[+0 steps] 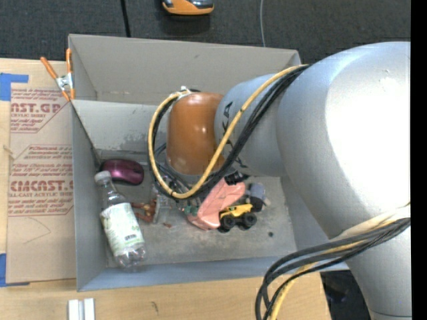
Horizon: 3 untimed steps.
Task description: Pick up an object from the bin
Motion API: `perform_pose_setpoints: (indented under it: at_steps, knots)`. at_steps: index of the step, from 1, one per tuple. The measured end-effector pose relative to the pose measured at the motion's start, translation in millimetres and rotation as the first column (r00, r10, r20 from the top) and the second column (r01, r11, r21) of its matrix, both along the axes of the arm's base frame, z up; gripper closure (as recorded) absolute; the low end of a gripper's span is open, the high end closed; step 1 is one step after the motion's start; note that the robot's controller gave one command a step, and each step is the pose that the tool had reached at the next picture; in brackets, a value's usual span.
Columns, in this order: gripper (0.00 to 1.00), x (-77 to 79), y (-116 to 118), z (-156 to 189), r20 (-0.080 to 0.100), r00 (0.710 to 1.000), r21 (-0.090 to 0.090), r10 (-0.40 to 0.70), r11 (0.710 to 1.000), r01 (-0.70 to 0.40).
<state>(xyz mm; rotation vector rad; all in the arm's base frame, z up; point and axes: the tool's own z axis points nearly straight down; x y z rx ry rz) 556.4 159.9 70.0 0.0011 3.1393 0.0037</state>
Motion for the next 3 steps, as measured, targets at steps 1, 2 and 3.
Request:
perform_pose_setpoints:
  at_steps: [1, 2, 3]
  knots:
    - [1.0, 12.8, 13.1, 53.7, -0.007, 1.0, -0.003, -0.02, 1.0, 0.02]
    - [1.0, -12.2, 1.7, 121.3, -0.007, 0.999, -0.004, 0.036, 0.999, -0.036]
    - [1.0, -8.9, 0.9, 153.8, 0.005, 0.998, -0.001, 0.056, 0.998, -0.056]
